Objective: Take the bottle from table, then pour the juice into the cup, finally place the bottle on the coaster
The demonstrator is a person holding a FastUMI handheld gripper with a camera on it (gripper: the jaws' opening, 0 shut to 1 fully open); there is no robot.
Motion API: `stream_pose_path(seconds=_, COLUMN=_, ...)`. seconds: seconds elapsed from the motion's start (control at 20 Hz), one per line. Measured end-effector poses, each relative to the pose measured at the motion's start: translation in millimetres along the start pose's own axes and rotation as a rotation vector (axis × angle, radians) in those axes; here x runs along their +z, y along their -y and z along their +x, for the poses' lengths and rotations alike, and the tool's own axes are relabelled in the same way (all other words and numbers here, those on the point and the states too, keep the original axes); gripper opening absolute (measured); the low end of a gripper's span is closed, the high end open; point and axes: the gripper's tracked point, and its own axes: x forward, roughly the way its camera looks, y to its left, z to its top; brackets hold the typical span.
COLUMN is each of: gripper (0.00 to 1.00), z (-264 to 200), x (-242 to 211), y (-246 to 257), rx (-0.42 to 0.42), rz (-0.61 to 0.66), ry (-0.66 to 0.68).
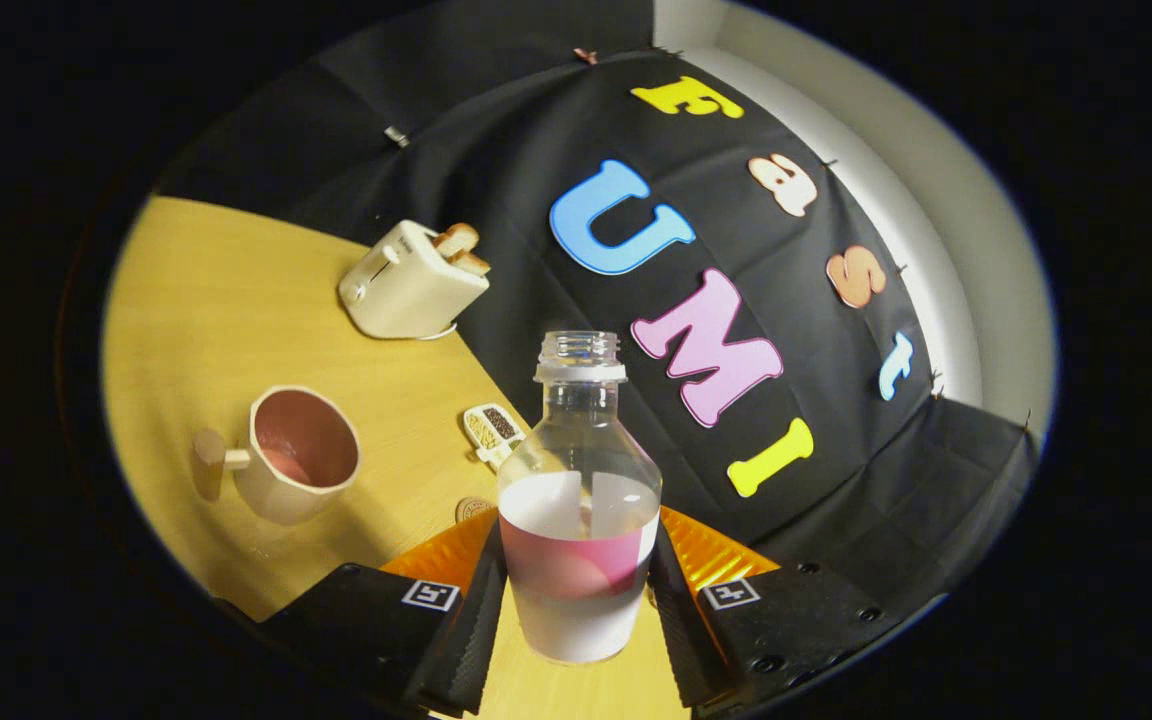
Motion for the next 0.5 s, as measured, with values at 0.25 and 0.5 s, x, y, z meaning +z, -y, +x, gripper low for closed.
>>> stream_pose_path(seconds=0.25, gripper=0.72, z=4, x=-3, y=-26, rx=0.033, rz=-0.212, ry=0.006)
stream_pose_path(seconds=0.5, gripper=0.72, z=8, x=-7, y=-41, rx=0.054, rz=-0.347, ry=0.0)
